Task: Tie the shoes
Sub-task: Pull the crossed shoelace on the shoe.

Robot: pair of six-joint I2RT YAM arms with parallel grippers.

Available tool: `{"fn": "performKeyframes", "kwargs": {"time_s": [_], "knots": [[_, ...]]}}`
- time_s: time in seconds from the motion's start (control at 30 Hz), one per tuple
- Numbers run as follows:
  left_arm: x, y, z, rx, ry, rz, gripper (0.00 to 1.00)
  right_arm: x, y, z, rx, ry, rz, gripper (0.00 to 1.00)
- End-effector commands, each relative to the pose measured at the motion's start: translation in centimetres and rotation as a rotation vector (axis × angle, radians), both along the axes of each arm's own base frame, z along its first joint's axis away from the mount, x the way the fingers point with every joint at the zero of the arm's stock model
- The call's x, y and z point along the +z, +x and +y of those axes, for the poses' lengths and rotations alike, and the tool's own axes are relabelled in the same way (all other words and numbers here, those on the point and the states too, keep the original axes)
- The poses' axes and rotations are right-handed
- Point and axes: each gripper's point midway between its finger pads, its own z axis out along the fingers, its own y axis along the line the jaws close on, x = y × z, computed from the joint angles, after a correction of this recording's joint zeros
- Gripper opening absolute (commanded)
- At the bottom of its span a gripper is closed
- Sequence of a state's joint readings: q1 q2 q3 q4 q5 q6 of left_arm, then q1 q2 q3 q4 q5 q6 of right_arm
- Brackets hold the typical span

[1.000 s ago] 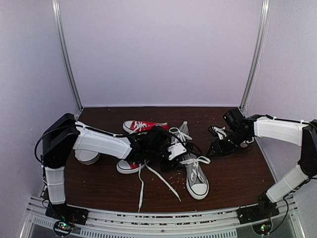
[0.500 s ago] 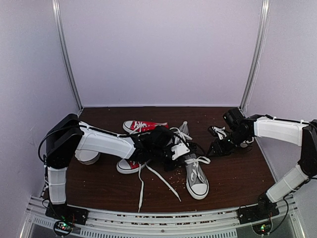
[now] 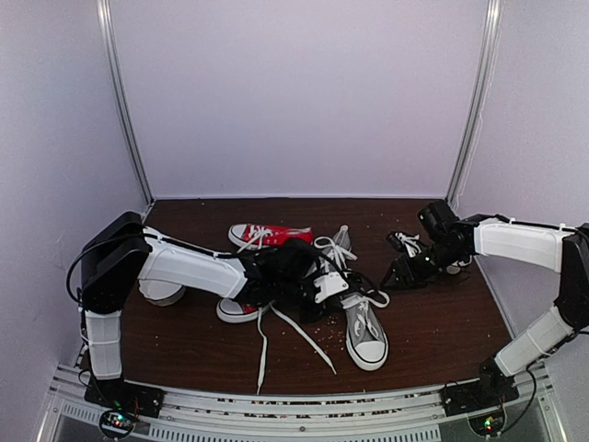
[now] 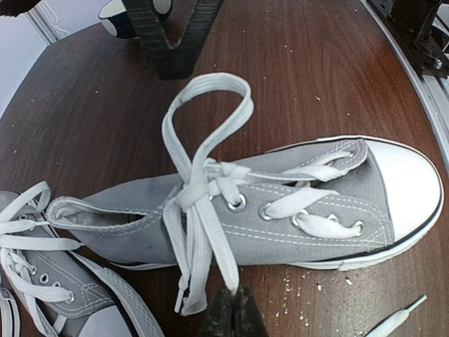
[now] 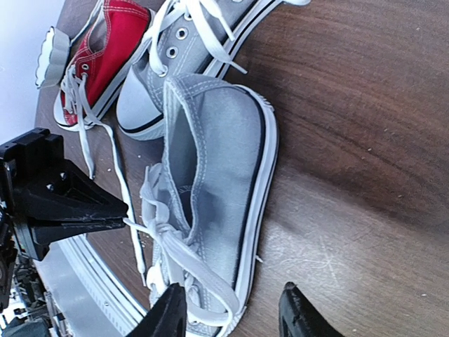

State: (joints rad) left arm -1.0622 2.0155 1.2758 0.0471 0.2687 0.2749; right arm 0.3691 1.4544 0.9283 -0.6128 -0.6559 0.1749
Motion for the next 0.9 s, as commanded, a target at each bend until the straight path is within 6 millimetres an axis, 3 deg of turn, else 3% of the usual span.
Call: {"fn": "performKeyframes", "kwargs": {"time_s": [0.0, 0.23, 0.37, 0.67, 0.87], "knots": [[1.6, -1.1, 0.1, -0.015, -0.036, 0.029, 0.0, 0.7, -0.4, 0.7, 0.013, 0.074, -0.01, 0.47], [0.7, -2.4, 0.7, -0.022, -0.018, 0.081, 0.0, 0.1, -0.7, 0.9, -0.006, 0.102, 0.008, 0.54], [-0.1, -3.0, 0.8, -0.031, -0.009, 0.098, 0.0, 0.9, -0.9, 1.5, 0.006, 0.157, -0.015, 0.6], [-0.5, -3.3, 0.5, -0.042, 0.002, 0.114, 0.0, 0.8, -1.3, 1.1, -0.032, 0.166, -0.03, 0.62], [-1.1, -3.9, 0.2, -0.07, 0.027, 0.134, 0.0, 2.6, -1.0, 1.2, -0.07, 0.241, -0.171, 0.63]]}}
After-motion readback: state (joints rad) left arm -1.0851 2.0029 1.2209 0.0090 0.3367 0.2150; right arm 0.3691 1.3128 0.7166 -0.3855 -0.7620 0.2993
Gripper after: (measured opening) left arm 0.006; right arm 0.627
